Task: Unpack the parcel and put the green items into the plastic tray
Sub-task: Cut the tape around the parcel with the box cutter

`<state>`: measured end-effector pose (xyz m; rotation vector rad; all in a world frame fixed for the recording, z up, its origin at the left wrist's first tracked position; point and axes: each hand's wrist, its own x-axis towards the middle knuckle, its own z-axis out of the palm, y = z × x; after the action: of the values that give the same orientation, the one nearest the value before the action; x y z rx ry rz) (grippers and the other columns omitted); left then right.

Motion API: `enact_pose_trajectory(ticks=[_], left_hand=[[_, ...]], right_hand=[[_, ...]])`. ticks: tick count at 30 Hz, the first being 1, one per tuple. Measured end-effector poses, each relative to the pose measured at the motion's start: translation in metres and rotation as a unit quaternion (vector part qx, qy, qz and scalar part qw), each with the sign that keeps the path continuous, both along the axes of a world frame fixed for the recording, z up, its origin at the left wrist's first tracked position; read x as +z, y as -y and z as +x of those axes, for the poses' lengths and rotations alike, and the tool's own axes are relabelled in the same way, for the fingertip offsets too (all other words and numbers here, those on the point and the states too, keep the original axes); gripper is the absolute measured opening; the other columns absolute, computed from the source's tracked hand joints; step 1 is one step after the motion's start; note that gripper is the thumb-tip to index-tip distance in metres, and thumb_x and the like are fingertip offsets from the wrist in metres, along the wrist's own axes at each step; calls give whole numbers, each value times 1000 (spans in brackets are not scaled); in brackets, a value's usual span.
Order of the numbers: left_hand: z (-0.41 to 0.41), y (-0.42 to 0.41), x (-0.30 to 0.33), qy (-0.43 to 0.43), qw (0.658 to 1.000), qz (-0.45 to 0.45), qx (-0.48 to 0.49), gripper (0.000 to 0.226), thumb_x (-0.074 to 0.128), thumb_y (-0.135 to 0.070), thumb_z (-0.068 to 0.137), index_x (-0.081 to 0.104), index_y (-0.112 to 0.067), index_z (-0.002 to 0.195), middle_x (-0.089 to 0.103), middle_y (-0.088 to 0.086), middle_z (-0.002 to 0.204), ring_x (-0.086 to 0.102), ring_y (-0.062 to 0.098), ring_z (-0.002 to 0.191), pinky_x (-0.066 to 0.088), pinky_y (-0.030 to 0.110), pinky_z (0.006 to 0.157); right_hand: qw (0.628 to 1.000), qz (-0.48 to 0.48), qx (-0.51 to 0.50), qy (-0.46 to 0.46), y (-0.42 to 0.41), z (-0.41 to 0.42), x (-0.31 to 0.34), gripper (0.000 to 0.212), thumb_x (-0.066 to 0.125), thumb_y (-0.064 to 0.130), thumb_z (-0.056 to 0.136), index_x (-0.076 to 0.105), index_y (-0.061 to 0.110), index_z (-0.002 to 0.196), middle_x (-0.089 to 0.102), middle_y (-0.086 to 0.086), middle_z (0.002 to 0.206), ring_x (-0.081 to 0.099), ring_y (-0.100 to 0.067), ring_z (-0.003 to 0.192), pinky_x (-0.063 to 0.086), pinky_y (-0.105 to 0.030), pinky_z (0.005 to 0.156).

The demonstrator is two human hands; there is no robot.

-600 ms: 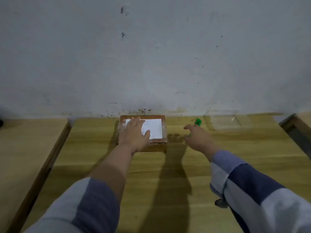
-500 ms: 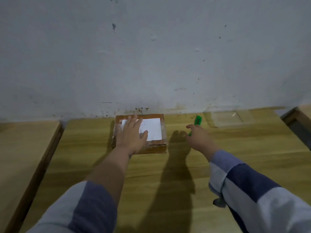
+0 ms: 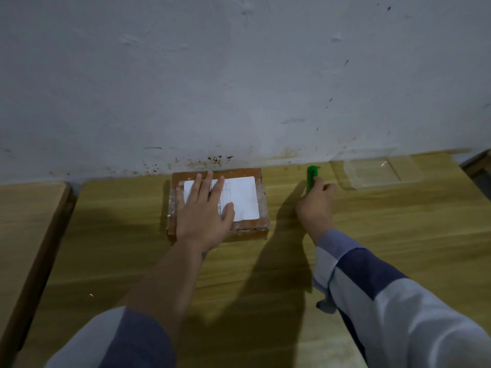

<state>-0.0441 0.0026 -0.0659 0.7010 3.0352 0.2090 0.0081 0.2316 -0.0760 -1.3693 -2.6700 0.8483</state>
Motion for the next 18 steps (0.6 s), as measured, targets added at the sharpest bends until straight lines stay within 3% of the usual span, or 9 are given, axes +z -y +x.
enact_pose_trajectory(ticks=[3,5,8,10,14,18], left_hand=[[-1,0,-1,6,1000,-10,-1,68,9,-61,91,-2,-33,152,-11,-4,161,-15,17,148,-9,52,118],[-2,-1,0,12,1000,-20,0,68,8,-62,92,-4,-33,152,-13,-4,161,-16,18,147,-9,53,118],[-2,-2,2,24,999,-24,2,67,11,-62,94,-4,-33,152,-15,-3,161,-18,18,147,-9,53,117],[-2,-2,4,31,999,-32,3,67,11,-61,94,-6,-32,152,-16,-3,160,-19,18,147,-11,52,117],[2,-3,9,43,998,-37,0,67,11,-61,95,-7,-32,152,-17,-2,160,-19,19,147,-10,53,117],[11,-3,9,52,998,-30,9,67,11,-61,95,-7,-31,152,-18,-2,160,-20,19,146,-10,54,117]], right_hand=[[999,-52,-11,-8,10,-2,3,68,53,-3,86,22,11,144,35,-19,137,51,-40,113,48,-43,87],[997,-79,-14,-10,14,-1,7,65,54,1,85,26,8,143,43,-19,136,51,-38,117,49,-43,91],[993,-118,-12,-24,24,6,21,54,54,4,85,37,7,136,53,-16,126,57,-34,110,52,-40,85],[981,-184,-17,-58,32,14,31,56,51,0,87,33,12,138,54,-17,123,59,-32,102,55,-41,82],[907,-411,-16,-95,43,33,56,62,46,-4,92,26,25,143,53,-16,114,55,-20,74,53,-34,64],[854,-506,47,-110,43,51,71,83,40,-18,88,14,33,147,47,-11,106,44,-22,79,46,-36,71]])
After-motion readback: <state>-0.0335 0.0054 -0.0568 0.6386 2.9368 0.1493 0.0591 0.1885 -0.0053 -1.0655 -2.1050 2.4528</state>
